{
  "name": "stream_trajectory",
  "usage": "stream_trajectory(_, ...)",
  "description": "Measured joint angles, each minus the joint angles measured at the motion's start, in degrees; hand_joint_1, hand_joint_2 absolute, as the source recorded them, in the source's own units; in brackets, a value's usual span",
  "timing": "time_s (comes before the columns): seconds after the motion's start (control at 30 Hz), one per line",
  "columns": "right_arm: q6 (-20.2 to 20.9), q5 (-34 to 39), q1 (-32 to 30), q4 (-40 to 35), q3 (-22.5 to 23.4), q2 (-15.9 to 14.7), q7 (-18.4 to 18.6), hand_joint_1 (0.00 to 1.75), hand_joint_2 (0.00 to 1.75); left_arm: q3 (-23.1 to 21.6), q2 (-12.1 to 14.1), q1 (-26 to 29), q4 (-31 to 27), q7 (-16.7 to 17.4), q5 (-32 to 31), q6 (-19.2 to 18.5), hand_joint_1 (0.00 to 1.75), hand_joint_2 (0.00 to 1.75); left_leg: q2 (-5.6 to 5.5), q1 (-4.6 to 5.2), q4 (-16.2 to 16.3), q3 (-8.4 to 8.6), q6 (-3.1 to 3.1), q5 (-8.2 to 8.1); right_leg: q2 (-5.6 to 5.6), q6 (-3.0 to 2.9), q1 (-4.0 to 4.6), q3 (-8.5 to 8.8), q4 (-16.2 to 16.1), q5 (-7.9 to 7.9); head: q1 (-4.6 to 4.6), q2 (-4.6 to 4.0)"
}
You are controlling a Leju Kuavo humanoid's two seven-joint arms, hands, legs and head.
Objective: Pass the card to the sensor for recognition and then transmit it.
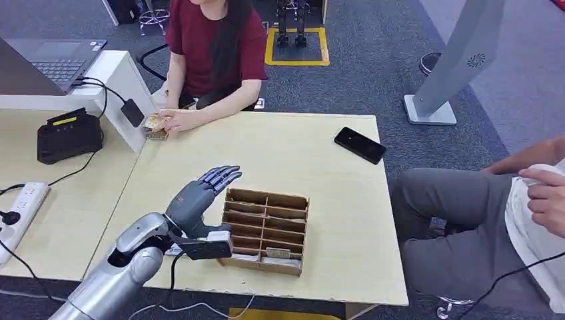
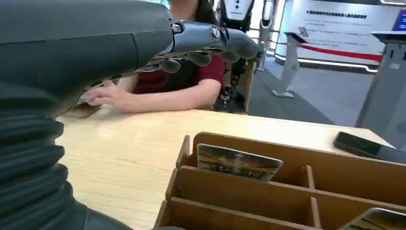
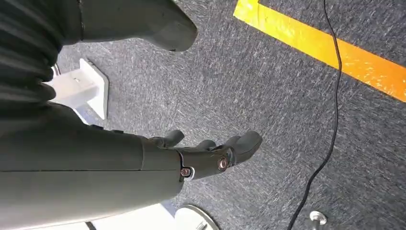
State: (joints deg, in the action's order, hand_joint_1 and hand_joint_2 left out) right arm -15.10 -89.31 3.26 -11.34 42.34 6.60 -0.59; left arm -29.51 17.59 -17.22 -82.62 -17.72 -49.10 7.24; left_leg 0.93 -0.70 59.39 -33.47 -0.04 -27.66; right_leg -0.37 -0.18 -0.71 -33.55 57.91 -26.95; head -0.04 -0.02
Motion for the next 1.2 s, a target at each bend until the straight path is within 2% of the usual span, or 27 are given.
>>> stream_trajectory(0.1,-0.07,0.00,0.01,0.00,0.00,0.00,-0.11,0.00,1.75,-0.20,-0.85,-0.02,0.57,1.46,-3.47,2.86,0.00,1.75,0.00,0.00,0.00,0.00,0.00,0.00,0.00,0.00,0.00,0.00,0.00,0.00,0.00,0.02)
stream_trajectory(0.53,-0.55,0.00,0.00,0.00,0.00,0.02,-0.48,0.00,1.75,-1.40,-2.88,-0.66,2.34,3.95,-8.67,5.15,0.00,1.75,0.00,0.00,0.00,0.00,0.00,0.00,0.00,0.00,0.00,0.00,0.00,0.00,0.00,0.00)
stream_trajectory(0.8,-0.55,0.02,-0.01,0.00,0.00,0.02,-0.11,0.00,1.75,-1.42,-3.23,-0.66,2.69,4.35,-8.80,5.44,0.00,1.75,0.00,0.00,0.00,0.00,0.00,0.00,0.00,0.00,0.00,0.00,0.00,0.00,0.00,0.00)
stream_trajectory(0.93,-0.55,0.02,-0.01,0.00,0.00,0.02,-0.02,0.00,1.75,-1.44,-3.26,-0.66,2.69,2.60,-6.09,4.98,0.00,1.75,0.00,0.00,0.00,0.00,0.00,0.00,0.00,0.00,0.00,0.00,0.00,0.00,0.00,0.02)
stream_trajectory(1.2,-0.55,0.02,-0.01,0.00,0.02,0.02,-0.02,0.00,1.75,-1.44,-3.23,-0.66,2.69,2.27,-5.22,4.91,0.00,1.75,0.00,0.00,0.00,0.00,0.00,0.00,0.00,0.00,0.00,0.00,0.00,0.00,0.00,0.02)
